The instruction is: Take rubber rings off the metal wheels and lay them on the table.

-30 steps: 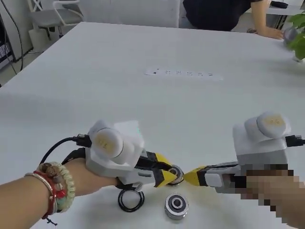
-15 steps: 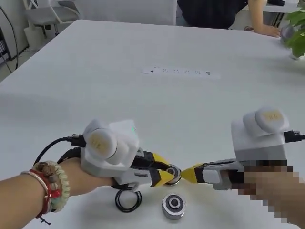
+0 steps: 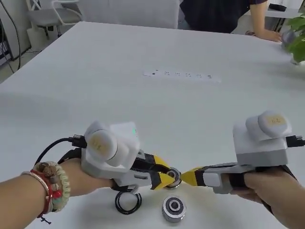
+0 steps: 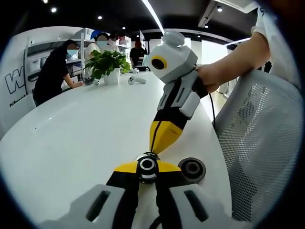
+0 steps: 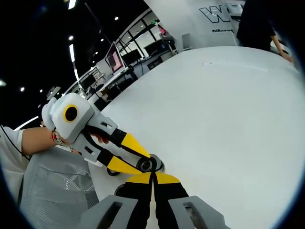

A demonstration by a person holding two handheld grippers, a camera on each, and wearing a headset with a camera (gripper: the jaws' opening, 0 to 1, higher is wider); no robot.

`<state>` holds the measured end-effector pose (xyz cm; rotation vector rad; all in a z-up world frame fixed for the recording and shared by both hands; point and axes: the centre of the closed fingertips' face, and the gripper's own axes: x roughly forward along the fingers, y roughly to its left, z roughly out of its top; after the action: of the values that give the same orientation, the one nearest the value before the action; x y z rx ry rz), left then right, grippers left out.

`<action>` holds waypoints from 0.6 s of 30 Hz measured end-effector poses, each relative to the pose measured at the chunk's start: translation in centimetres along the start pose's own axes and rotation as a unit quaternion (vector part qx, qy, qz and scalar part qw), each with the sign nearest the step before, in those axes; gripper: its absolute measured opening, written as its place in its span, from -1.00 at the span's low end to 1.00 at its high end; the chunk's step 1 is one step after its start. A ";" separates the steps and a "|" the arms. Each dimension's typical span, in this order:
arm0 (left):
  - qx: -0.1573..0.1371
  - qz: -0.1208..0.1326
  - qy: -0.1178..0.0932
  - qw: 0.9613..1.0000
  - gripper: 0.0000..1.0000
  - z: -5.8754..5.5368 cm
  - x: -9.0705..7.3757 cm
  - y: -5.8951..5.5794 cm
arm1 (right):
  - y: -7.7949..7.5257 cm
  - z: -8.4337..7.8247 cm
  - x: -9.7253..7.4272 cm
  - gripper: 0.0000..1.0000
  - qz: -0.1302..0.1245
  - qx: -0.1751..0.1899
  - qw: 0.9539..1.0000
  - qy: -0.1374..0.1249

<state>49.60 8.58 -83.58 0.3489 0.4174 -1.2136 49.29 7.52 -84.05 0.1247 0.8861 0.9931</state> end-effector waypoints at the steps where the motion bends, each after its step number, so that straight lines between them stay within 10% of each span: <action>1: 0.000 0.000 0.000 1.000 -0.86 0.0 0.0 0.0 | 0.0 0.0 0.0 -1.00 0.000 0.001 1.000 0.000; 18: 0.001 0.000 0.000 1.000 -0.86 0.0 0.0 -0.1 | 0.5 0.3 0.0 -1.00 0.003 -0.001 1.000 0.001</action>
<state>49.52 8.51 -83.58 0.3496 0.4157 -1.2142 49.17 7.93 -83.65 0.1259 0.8869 1.0004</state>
